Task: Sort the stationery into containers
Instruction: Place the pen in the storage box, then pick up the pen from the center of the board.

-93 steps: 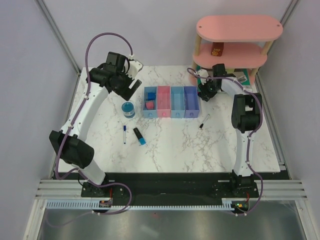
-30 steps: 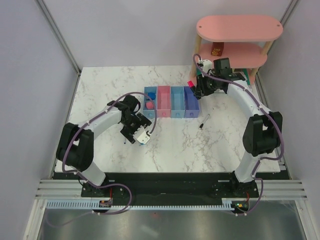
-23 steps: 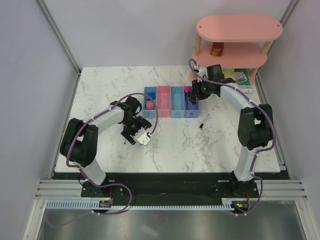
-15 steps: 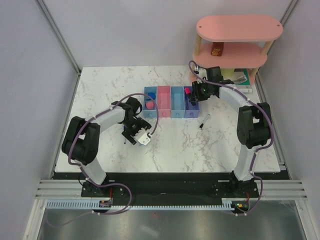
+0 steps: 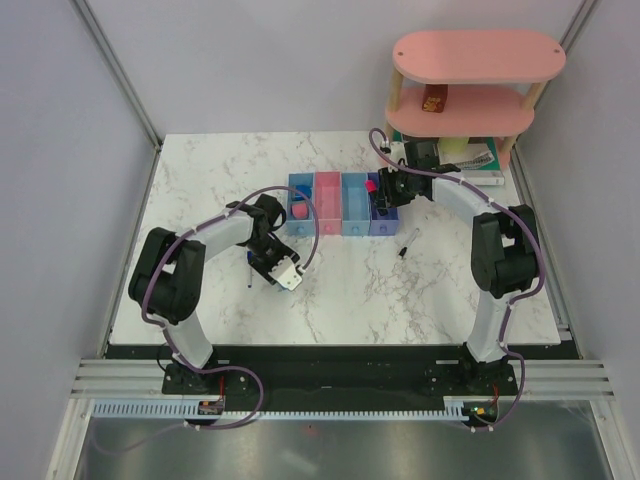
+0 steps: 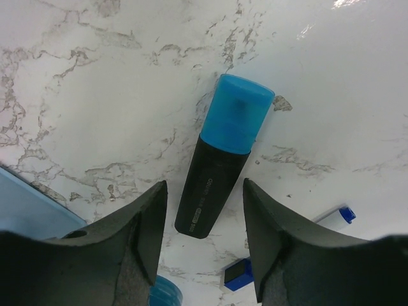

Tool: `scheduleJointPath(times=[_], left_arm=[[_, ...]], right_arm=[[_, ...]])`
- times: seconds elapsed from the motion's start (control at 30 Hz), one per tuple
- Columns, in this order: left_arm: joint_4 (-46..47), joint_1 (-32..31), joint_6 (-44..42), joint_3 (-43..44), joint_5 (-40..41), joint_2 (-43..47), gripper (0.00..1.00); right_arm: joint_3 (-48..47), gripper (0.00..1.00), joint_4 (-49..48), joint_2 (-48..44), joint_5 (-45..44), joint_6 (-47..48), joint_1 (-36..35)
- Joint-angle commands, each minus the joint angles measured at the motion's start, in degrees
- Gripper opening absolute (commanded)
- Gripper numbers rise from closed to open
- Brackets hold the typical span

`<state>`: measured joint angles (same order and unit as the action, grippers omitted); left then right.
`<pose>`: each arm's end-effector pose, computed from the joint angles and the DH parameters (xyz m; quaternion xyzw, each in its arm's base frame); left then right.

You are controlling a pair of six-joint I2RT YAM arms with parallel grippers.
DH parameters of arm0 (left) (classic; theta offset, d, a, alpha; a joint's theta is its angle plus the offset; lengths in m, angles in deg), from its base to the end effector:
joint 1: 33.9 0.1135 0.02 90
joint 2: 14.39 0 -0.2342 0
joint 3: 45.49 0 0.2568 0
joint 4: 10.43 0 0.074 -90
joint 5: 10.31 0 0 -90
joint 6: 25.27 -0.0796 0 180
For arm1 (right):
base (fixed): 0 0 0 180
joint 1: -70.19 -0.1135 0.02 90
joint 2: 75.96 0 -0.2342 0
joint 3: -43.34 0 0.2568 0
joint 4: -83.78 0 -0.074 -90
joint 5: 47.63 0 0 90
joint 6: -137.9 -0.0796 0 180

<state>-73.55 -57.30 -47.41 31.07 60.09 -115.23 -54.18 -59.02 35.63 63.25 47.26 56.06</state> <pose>0.2692 -0.1456 0.0891 0.9134 0.3691 -0.1060 0.1350 0.4276 0.1369 0.1531 -0.1686 0.9143 0.2115 0.3014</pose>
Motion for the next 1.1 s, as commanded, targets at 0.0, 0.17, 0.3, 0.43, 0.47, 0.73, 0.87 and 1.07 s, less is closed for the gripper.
scheduleJointPath(times=[0.0, 0.17, 0.3, 0.43, 0.47, 0.73, 0.87, 1.07], left_arm=[[0.47, -0.33, -14.51, 0.50, -1.15, -2.08, 0.55], [0.47, -0.69, -15.13, 0.32, -0.62, -2.61, 0.53], [0.39, -0.86, -16.45, -0.29, 0.26, -2.70, 0.47], [0.12, -1.21, -16.97, -0.82, 0.87, -2.87, 0.43], [0.12, -1.39, -17.06, -0.91, 1.22, -2.96, 0.42], [-0.58, -2.27, -17.68, -2.58, 2.98, -2.87, 0.33], [-0.93, -3.14, -17.41, -2.67, 3.42, -2.87, 0.25], [-1.19, -4.11, -12.59, -0.04, 2.11, -1.39, 0.02]], right_arm=[[-1.16, 0.11, -1.71, -1.38, -0.49, 0.03, -0.11], [-0.98, 0.16, -1.62, -1.46, -0.76, 0.21, -0.11], [-0.98, 0.23, -1.53, -1.46, -0.85, 0.29, -0.19], [-1.33, 0.31, -1.45, -1.46, -0.84, 0.21, -0.20], [-1.25, 0.32, -1.36, -1.64, -0.76, 0.21, -0.20], [-0.98, 0.51, -1.18, -2.34, -0.76, 0.21, -0.20], [-1.51, 0.59, -0.83, -2.61, -0.84, 0.21, -0.20], [-2.39, 0.61, 0.13, -3.40, -0.85, 1.79, -0.19]])
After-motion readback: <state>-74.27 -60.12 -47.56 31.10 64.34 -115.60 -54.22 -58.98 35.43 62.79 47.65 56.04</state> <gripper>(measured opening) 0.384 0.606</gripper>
